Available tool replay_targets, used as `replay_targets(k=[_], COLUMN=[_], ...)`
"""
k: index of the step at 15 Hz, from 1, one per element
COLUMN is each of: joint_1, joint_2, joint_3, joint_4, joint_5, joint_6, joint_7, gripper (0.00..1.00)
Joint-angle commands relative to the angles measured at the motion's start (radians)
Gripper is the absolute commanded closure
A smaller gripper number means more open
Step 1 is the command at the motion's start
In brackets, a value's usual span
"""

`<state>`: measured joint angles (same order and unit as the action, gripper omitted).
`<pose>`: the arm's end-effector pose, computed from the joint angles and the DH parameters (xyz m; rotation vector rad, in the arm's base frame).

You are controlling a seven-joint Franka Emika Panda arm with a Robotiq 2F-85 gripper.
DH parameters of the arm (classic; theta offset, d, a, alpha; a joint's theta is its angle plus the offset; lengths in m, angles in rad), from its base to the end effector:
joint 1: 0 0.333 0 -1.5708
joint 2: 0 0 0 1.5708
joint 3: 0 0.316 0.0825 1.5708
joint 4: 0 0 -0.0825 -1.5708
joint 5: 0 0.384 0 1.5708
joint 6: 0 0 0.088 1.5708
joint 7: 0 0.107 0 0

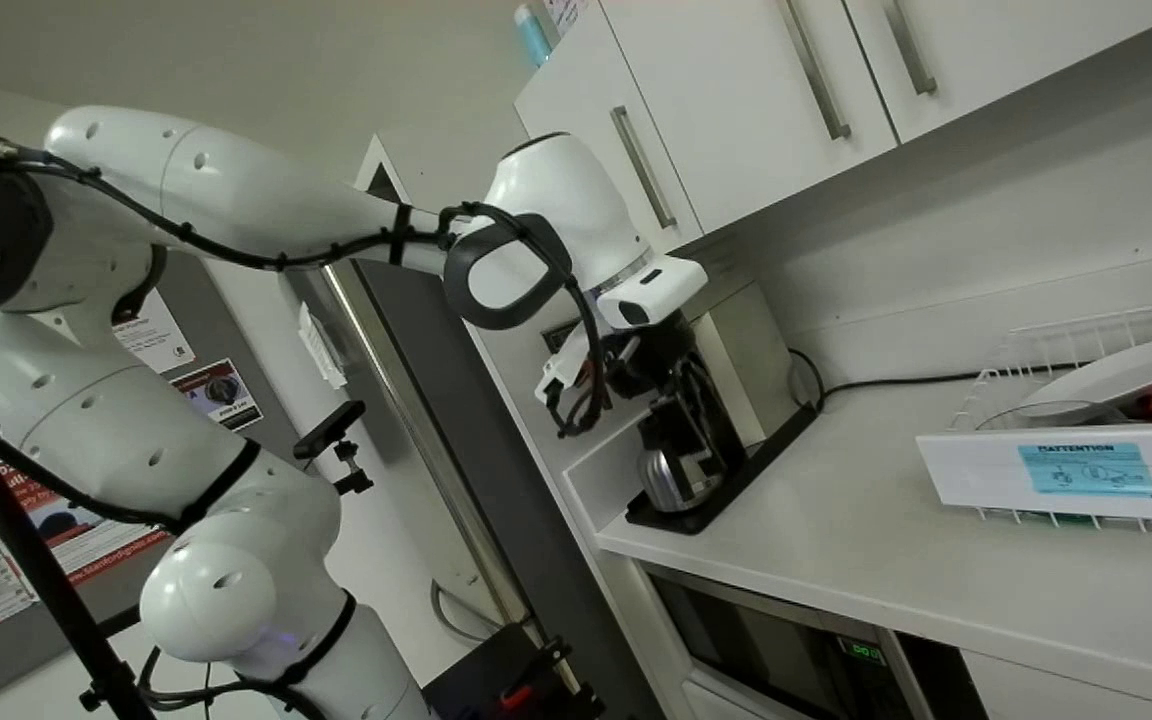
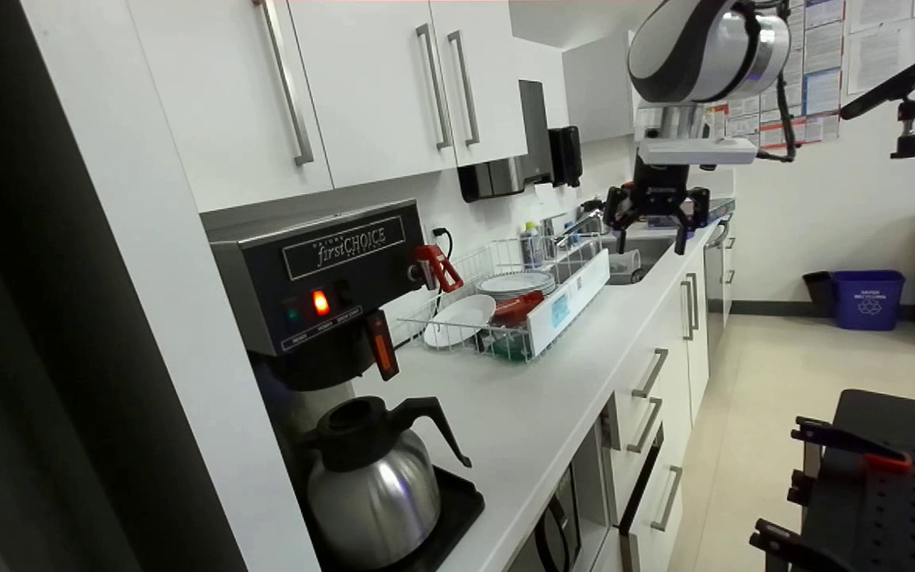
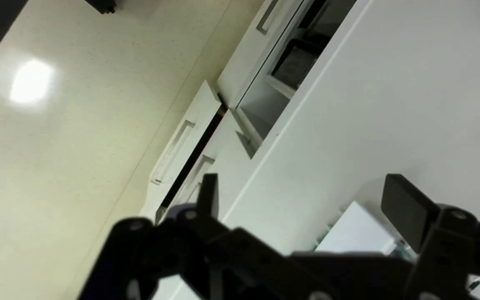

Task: Open the top drawer of the kitchen unit

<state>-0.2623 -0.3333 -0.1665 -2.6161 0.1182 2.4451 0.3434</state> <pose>0.3858 -0.1747 0.3769 -2.7327 1.2406 -0.2419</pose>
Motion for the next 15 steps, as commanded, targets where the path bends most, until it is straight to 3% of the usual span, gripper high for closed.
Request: replay_targets(k=[1,2,9,12,15], joint_1=[-0.013,-0.031,-0.023,-0.022,-0.012], joint_2=[0.006,0.016,0.032,0.128,0.268], joint_3=[-0.052,-0.039,-0.047,-0.112,-0.234], joint_4=[-0.048,-0.022,-0.030,0.001,0.059], joint_5=[0.049,0.013,0.038,0.169,0.378], joint_6=[0.083,0.043,0.084,0.175,0.214], joint_7=[-0.071,-0.039,-0.052,-0.066,-0.214], gripper=[0.00,0.00,0.00,0.00,0.00])
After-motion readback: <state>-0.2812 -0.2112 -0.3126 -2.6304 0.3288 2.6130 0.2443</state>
